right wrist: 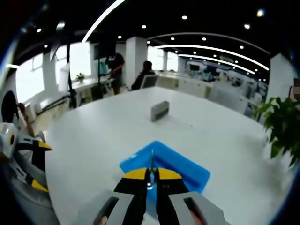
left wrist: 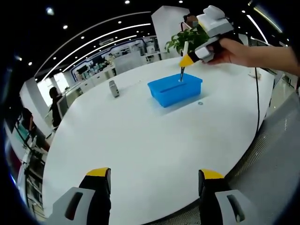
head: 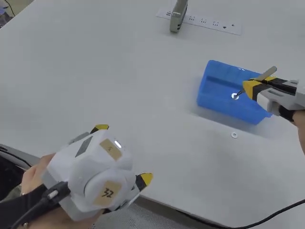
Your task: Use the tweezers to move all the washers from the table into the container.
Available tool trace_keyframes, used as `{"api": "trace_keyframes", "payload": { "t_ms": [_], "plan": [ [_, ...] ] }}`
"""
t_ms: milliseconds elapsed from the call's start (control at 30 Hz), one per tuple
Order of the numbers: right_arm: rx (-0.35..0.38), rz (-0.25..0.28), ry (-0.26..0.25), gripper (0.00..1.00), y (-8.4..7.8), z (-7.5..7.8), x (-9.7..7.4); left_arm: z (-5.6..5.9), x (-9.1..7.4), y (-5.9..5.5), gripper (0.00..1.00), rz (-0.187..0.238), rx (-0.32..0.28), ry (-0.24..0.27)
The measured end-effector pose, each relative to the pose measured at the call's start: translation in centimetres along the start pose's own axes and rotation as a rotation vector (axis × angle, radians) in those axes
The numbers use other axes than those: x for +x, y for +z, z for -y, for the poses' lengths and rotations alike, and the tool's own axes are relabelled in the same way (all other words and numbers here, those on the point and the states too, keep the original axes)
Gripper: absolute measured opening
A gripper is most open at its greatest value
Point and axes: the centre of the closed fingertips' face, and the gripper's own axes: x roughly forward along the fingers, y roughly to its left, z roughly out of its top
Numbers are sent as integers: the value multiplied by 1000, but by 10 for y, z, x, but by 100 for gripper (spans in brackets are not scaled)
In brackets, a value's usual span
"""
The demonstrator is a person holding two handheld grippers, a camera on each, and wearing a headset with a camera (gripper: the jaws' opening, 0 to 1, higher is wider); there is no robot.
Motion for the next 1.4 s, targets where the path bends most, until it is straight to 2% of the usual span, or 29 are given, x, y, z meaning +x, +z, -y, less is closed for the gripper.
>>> {"api": "trace_keyframes", "payload": {
  "t_ms": [333,767,1233,1267,1400],
  "plan": [
    [2,-45,-32,2,-18,14,15,2,0,-1,76,-8,3,-7],
    [26,-111,-34,2,-40,16,25,3,2,-4,76,-22,14,-16],
    [29,-149,-37,2,-51,15,32,1,2,-5,74,-26,12,-8],
    [28,-136,-40,2,-51,16,32,1,2,-5,74,-26,13,-8],
    [38,-140,-39,3,-51,17,32,2,2,-5,73,-26,14,-9]
  ]
}}
